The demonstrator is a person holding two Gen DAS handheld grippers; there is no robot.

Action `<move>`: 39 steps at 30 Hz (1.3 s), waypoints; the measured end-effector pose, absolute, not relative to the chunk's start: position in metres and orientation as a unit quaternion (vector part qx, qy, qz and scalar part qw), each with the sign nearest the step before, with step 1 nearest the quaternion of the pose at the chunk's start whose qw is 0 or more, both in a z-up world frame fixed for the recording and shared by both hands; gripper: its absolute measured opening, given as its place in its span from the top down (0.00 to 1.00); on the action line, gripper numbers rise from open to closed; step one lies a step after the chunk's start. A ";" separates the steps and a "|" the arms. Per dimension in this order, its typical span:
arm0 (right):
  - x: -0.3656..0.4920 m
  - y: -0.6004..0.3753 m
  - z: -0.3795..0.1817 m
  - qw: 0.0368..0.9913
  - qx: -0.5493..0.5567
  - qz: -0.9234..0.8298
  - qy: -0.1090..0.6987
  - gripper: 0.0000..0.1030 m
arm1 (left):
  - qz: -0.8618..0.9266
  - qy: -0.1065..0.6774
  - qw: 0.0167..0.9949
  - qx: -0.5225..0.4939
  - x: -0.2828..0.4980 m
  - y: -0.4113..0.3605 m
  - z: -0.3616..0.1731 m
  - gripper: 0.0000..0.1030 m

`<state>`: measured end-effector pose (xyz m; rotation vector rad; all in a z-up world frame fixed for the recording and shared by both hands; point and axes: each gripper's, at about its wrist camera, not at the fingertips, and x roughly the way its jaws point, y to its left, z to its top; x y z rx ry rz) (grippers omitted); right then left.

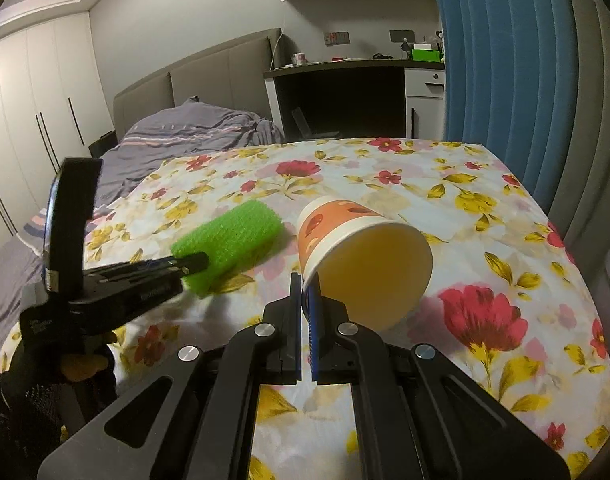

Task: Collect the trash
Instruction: 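Grasp the green scrubber with the left gripper while the right gripper grasps the orange cup, then carry the green scrubber and orange cup over the grey bin and release both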

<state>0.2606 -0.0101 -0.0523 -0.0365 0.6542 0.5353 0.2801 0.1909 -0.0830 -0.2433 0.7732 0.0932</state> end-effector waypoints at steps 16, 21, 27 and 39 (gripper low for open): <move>0.201 -0.072 -0.014 0.924 -0.020 0.244 0.293 0.96 | 0.034 0.296 0.953 -0.052 0.197 0.112 -0.019 0.90; 0.181 -0.114 -0.001 0.935 -0.007 0.221 0.278 0.96 | 0.007 0.284 0.958 -0.036 0.183 0.071 -0.008 0.90; 0.170 -0.170 0.006 0.946 0.004 0.180 0.270 0.96 | -0.052 0.278 0.959 -0.009 0.182 0.006 0.004 0.90; 0.202 -0.296 -0.012 0.958 0.026 0.021 0.283 0.96 | -0.201 0.299 0.933 0.005 0.241 -0.145 0.003 0.90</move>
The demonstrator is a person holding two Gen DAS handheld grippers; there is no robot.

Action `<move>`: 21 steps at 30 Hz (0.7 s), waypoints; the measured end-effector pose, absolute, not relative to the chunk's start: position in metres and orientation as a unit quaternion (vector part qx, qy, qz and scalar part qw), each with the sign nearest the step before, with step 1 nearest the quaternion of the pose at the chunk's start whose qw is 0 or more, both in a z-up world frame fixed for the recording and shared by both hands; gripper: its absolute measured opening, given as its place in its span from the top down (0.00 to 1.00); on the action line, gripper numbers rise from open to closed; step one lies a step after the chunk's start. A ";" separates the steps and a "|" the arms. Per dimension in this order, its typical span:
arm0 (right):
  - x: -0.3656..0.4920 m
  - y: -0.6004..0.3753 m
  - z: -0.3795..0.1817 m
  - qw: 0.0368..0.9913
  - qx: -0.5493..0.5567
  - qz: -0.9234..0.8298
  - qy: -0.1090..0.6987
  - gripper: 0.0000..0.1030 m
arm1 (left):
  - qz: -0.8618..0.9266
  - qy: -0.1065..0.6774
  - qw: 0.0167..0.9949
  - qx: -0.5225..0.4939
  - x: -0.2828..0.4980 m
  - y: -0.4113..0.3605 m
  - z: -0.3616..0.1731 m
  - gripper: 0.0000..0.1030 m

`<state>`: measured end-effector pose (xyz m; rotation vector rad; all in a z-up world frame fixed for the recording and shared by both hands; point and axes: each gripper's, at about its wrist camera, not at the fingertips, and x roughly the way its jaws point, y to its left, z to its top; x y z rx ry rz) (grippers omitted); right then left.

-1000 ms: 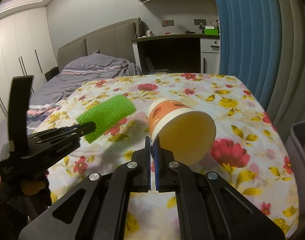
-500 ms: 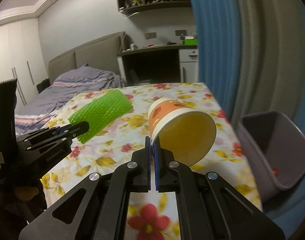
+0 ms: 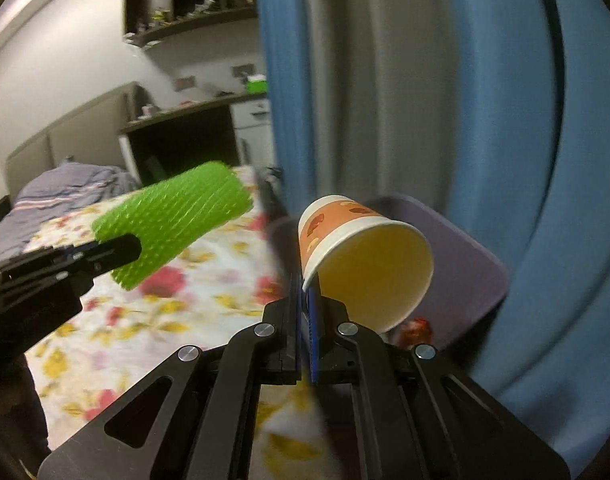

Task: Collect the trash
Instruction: 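Carry the green scrubber and orange cup over the grey bin and release both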

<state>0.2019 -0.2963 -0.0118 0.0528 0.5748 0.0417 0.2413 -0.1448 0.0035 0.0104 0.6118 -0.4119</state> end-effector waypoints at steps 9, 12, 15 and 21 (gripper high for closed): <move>0.229 -0.328 -0.043 0.949 0.045 0.003 0.312 0.96 | -0.255 0.353 0.900 -0.006 0.305 -0.215 -0.030 0.89; 0.235 -0.335 -0.048 0.947 0.054 0.000 0.316 0.96 | -0.269 0.367 0.890 -0.023 0.319 -0.222 -0.039 0.89; 0.235 -0.339 -0.051 0.946 0.057 0.002 0.320 0.95 | -0.283 0.382 0.879 -0.044 0.330 -0.225 -0.047 0.89; 0.236 -0.348 -0.052 0.946 0.067 -0.004 0.317 0.67 | -0.298 0.380 0.874 -0.059 0.335 -0.225 -0.051 0.69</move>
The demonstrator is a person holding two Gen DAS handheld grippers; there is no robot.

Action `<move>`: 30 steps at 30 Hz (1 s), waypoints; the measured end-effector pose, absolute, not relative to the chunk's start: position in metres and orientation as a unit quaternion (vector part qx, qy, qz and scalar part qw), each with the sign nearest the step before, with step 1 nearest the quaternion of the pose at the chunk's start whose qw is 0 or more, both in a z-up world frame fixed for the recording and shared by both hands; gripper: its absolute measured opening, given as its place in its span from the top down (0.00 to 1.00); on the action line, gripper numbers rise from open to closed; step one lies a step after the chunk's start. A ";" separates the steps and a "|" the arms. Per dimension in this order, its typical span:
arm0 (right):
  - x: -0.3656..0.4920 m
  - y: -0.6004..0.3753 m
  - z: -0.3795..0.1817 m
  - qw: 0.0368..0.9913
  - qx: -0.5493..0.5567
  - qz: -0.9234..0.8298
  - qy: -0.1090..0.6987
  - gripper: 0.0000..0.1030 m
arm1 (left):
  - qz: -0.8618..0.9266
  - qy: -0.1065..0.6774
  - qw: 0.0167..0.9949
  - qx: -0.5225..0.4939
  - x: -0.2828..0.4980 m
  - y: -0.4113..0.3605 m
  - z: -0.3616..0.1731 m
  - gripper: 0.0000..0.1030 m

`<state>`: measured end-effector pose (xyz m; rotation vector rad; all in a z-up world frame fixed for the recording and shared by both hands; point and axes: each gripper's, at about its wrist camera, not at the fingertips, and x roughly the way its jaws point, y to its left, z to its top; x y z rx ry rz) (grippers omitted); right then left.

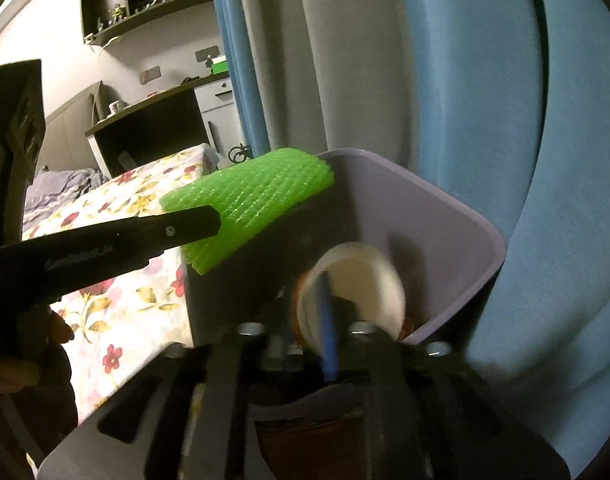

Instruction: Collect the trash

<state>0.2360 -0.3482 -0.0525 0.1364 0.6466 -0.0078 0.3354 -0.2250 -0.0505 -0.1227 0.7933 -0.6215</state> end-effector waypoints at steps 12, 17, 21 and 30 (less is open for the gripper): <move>0.224 -0.347 -0.044 0.954 0.062 -0.048 0.290 0.20 | -0.212 0.329 0.919 -0.034 0.308 -0.196 -0.033 0.12; 0.221 -0.335 -0.040 0.957 0.038 -0.073 0.279 0.14 | -0.136 0.292 0.947 0.012 0.286 -0.174 -0.030 0.06; 0.217 -0.325 -0.037 0.958 0.034 -0.077 0.274 0.13 | -0.111 0.283 0.953 0.014 0.271 -0.156 -0.026 0.06; 0.194 -0.301 -0.023 0.964 0.028 -0.074 0.253 0.13 | -0.093 0.268 0.959 0.002 0.236 -0.126 -0.019 0.06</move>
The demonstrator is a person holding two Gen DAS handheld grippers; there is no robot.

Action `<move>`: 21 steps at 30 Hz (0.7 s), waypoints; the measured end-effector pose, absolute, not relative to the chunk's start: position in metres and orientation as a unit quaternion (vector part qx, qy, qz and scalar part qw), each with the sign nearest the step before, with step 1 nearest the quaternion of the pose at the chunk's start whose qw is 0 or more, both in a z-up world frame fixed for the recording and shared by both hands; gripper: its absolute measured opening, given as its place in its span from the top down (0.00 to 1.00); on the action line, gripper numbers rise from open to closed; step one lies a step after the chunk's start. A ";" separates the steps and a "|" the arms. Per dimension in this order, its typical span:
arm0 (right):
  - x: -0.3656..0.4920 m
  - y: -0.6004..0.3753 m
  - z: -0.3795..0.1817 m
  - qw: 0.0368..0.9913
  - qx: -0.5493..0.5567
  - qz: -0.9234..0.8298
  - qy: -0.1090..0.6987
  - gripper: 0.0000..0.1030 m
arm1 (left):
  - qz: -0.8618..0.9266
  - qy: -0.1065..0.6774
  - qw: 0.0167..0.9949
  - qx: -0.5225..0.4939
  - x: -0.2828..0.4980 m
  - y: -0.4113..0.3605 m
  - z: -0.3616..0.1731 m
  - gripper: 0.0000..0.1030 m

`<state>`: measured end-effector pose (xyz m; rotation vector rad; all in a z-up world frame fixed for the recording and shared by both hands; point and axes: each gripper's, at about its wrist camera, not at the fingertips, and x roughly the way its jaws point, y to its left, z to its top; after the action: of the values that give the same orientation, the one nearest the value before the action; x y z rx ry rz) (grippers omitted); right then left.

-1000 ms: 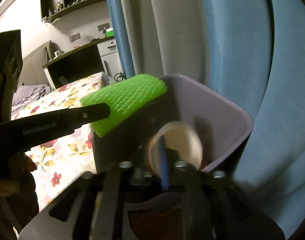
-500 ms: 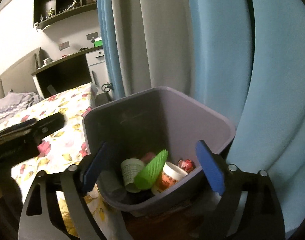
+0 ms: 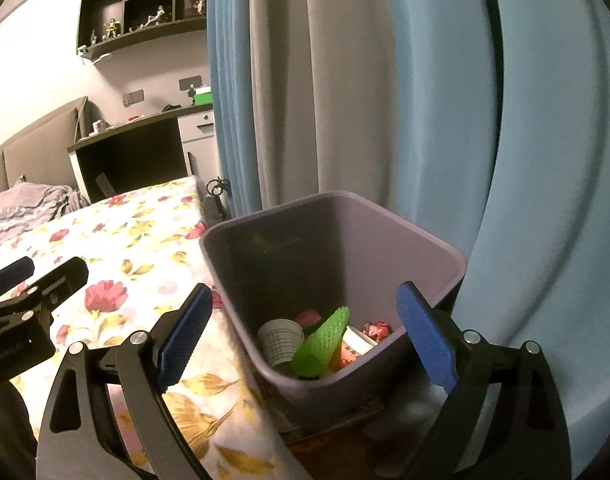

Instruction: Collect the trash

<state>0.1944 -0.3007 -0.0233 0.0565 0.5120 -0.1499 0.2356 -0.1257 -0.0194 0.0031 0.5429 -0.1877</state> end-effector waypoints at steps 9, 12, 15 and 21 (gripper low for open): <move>0.158 -0.273 -0.013 0.972 0.019 -0.071 0.225 0.08 | -0.079 0.258 0.963 -0.021 0.192 -0.096 -0.020 0.06; 0.145 -0.261 -0.015 0.973 0.006 -0.069 0.219 0.08 | -0.069 0.250 0.966 -0.018 0.173 -0.085 -0.020 0.06; 0.131 -0.247 -0.017 0.975 -0.005 -0.065 0.214 0.07 | -0.058 0.240 0.969 -0.014 0.156 -0.075 -0.018 0.06; 0.111 -0.228 -0.017 0.976 -0.009 -0.063 0.207 0.07 | -0.052 0.232 0.971 -0.009 0.125 -0.055 -0.017 0.06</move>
<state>0.1110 -0.2284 -0.0174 -0.0173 0.4171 -0.1267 0.1249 -0.0549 -0.0170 -0.0189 0.4693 -0.1041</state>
